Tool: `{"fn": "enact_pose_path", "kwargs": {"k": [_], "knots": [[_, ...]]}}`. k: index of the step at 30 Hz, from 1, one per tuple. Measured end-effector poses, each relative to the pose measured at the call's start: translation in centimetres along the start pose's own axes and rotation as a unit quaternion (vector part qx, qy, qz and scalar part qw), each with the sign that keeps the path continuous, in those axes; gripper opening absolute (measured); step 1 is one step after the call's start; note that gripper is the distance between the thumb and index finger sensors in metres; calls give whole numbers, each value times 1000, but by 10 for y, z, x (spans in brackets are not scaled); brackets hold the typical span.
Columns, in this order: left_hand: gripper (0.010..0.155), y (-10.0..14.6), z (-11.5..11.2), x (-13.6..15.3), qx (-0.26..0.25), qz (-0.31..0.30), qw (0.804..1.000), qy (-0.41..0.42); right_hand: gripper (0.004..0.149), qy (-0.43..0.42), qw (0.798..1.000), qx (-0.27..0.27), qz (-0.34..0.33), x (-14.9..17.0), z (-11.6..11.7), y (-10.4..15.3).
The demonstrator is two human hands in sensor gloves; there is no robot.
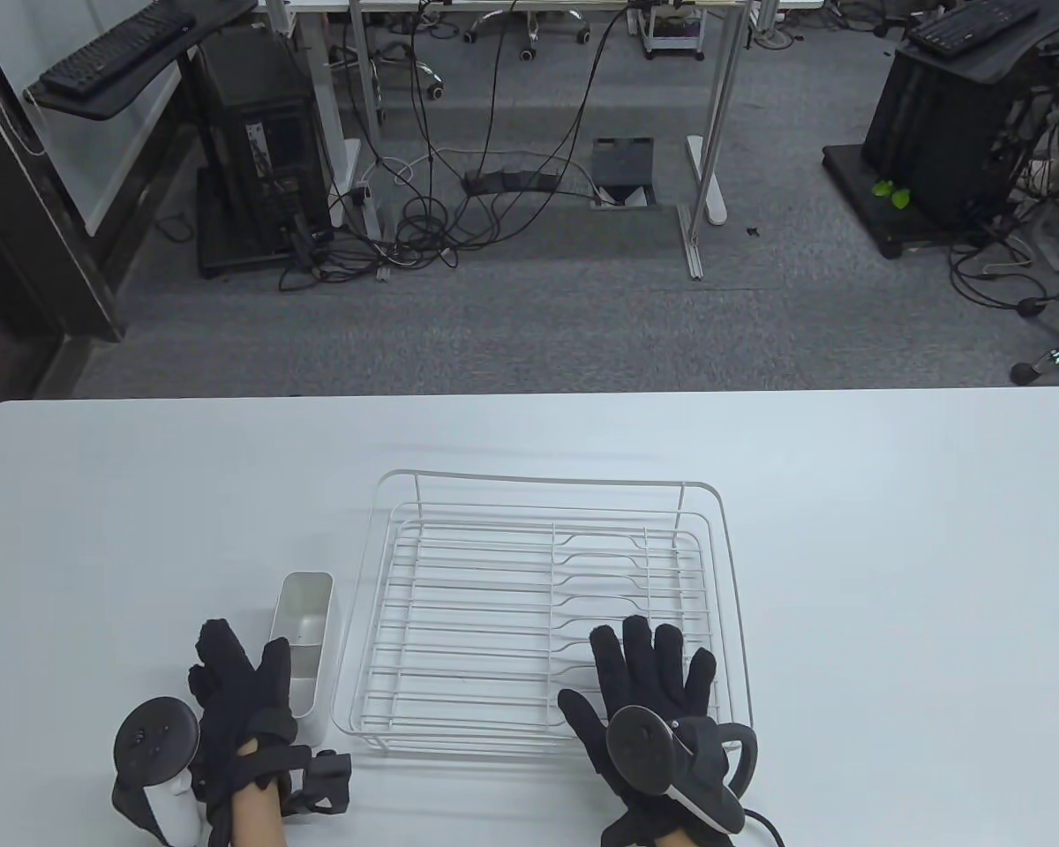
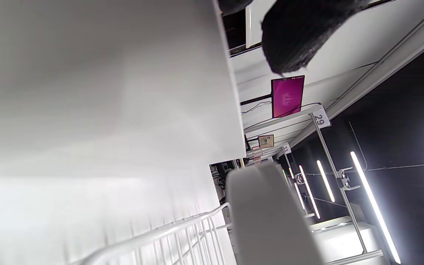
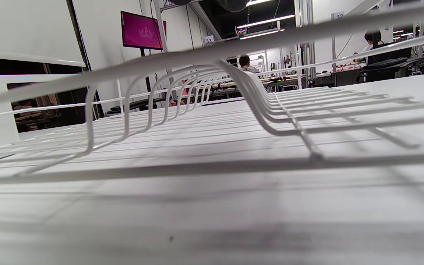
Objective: Hang the cutlery bin on dish rack (Opening facing upward)
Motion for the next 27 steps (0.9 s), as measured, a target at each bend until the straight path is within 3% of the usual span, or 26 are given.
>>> {"fn": "enact_pose_path", "kwargs": {"k": [27], "knots": [[58, -6, -7, 6, 8, 21, 1000, -19, 75, 0, 1000, 0, 0, 0, 0, 0]]}}
Point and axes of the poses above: the tracker on the back of each hand, its own x axis roughly to the little-finger side, its own y axis roughly from the fingertips to the wrist, z = x × y, the point moved 3 cm from there along -y, roughly from the wrist to the fingertips, and after that the axes turned 7 degrees about x, right-handed, at the moved point
